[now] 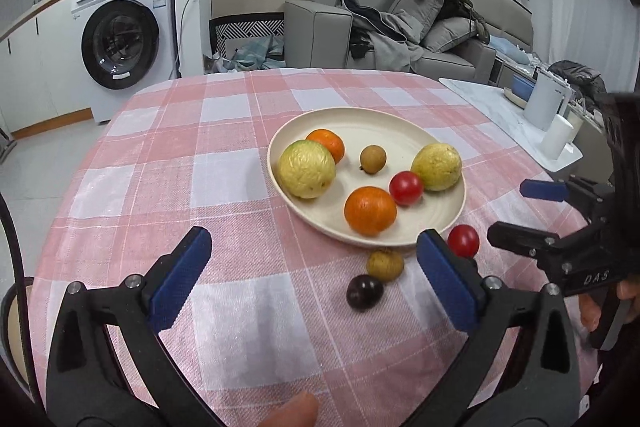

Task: Organize fruits
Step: 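Move the right tool toward a dark purple plum beside the tomato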

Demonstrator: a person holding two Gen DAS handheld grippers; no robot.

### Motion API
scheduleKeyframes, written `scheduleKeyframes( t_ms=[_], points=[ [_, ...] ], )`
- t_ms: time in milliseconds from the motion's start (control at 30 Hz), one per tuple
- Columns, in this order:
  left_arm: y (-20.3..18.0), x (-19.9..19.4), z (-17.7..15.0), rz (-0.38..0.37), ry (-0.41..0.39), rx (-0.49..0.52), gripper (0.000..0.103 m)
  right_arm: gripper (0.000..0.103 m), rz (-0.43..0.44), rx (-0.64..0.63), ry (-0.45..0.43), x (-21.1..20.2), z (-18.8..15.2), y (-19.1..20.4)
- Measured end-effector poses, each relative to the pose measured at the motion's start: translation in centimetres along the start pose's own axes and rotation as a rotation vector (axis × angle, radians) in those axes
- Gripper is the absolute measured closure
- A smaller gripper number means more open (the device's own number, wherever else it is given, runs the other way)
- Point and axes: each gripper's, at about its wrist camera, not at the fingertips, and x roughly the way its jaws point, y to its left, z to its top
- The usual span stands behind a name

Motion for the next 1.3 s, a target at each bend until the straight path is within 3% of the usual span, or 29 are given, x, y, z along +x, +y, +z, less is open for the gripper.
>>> scheduleKeyframes(
  t_ms=[367, 667, 867, 1100, 1300],
  points=[
    [0.0, 0.1, -0.9, 0.005, 0.016, 0.020, 0.001, 0.000, 0.008, -0.111, 0.092, 1.4, -0.9, 0.4],
    [0.4, 0.8, -0.9, -0.014, 0.034, 0.000, 0.001, 0.000, 0.040, -0.100, 0.126, 1.9, -1.4, 0.2],
    [0.6, 0.9, -0.9, -0.026, 0.037, -0.008, 0.001, 0.000, 0.090, -0.106, 0.131, 2.0, -1.6, 1.2],
    [0.9, 1.2, -0.9, -0.033, 0.050, -0.028, 0.001, 0.001, 0.235, -0.108, 0.152, 1.6, -1.7, 2.1],
    [1.0, 1.2, -0.9, -0.031, 0.052, -0.028, 0.001, 0.024, 0.305, -0.125, 0.157, 1.3, -1.8, 3.1]
  ],
)
